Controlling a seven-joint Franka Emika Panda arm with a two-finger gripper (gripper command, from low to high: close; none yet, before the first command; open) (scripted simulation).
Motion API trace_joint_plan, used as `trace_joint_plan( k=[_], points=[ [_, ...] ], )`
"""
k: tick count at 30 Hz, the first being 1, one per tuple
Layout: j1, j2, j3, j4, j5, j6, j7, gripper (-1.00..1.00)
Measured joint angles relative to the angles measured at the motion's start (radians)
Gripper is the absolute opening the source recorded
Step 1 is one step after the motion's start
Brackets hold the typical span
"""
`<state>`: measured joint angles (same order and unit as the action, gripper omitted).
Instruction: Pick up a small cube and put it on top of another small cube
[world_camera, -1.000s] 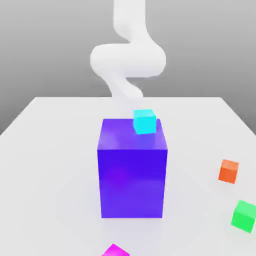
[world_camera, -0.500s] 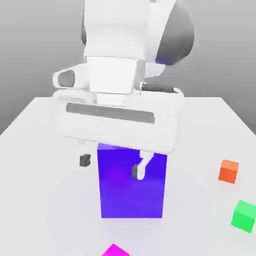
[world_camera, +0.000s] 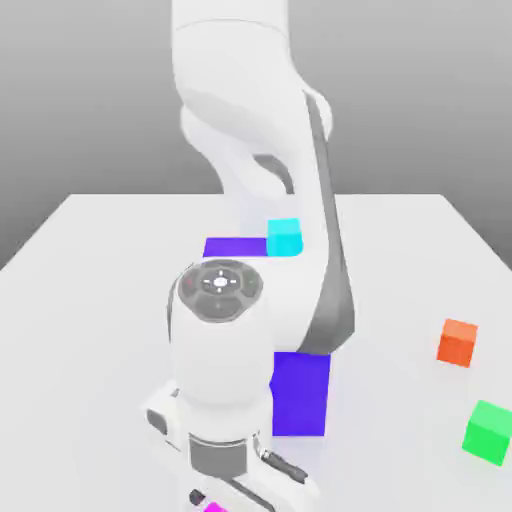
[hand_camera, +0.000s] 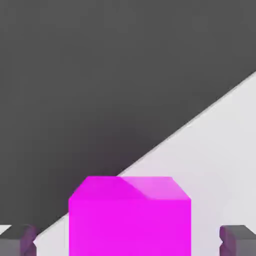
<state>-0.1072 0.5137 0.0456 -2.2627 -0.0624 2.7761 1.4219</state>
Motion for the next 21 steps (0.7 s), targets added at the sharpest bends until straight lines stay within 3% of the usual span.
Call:
trace_joint_plan(
  k=[5,10,21],
  points=[
    [0.0,-0.001,0.001,0.0,0.0,0.0,0.001,-1.0],
    [0.005,-0.148,0.024,-0.035,0.016,-0.114,0.004,-1.0],
    [0.363,-0.307,0.24,-0.125,-0.027,-0.19,0.382,-1.0]
  ],
)
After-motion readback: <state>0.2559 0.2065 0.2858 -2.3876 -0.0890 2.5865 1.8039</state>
